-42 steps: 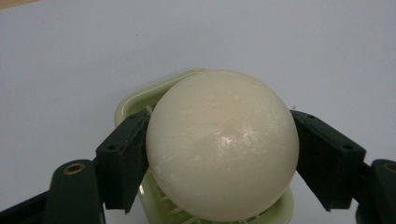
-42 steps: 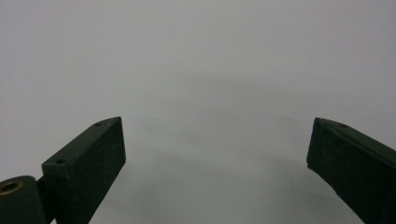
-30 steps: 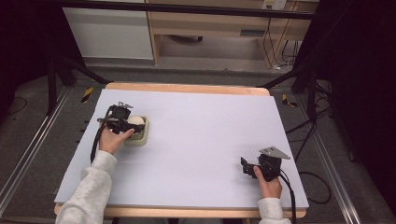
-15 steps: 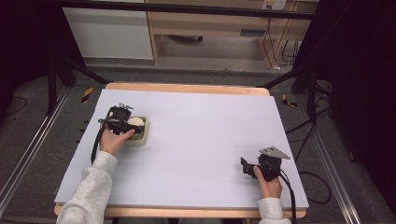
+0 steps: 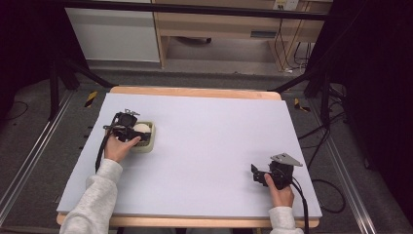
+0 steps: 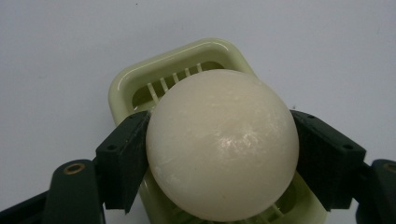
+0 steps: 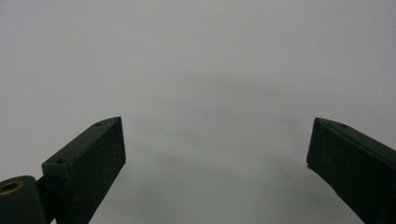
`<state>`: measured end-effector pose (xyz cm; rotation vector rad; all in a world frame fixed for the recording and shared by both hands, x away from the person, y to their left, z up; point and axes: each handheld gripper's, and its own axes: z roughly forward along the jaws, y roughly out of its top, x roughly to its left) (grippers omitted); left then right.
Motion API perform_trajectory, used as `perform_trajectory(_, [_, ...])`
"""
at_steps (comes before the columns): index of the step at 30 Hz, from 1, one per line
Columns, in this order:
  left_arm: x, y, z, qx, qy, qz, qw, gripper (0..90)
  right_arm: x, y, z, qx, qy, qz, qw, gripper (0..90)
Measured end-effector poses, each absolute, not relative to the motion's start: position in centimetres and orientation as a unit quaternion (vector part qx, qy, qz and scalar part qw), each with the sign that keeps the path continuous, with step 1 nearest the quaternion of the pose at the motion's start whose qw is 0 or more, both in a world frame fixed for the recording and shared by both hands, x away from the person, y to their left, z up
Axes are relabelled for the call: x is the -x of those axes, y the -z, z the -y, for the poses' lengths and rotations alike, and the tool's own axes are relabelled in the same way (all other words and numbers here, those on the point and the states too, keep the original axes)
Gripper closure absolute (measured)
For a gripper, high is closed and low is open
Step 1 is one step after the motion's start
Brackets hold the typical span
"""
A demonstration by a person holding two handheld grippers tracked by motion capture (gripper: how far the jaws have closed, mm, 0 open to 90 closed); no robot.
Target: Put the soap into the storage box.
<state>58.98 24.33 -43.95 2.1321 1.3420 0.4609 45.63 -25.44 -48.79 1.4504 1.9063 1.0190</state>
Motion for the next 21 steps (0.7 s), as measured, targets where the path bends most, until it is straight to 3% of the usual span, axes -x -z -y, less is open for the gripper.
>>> perform_trajectory(6, [-58.9,44.0,-24.3,-0.797,-0.183,-0.501,0.284,23.3,-45.6,48.8,25.4,-0.537,-0.378,-0.706,0.265,4.9])
perform_trajectory(21, [-55.5,41.0,-23.7,-0.788,-0.205,-0.467,0.345,18.8,-45.6,48.8,25.4,-0.537,-0.378,-0.706,0.266,4.9])
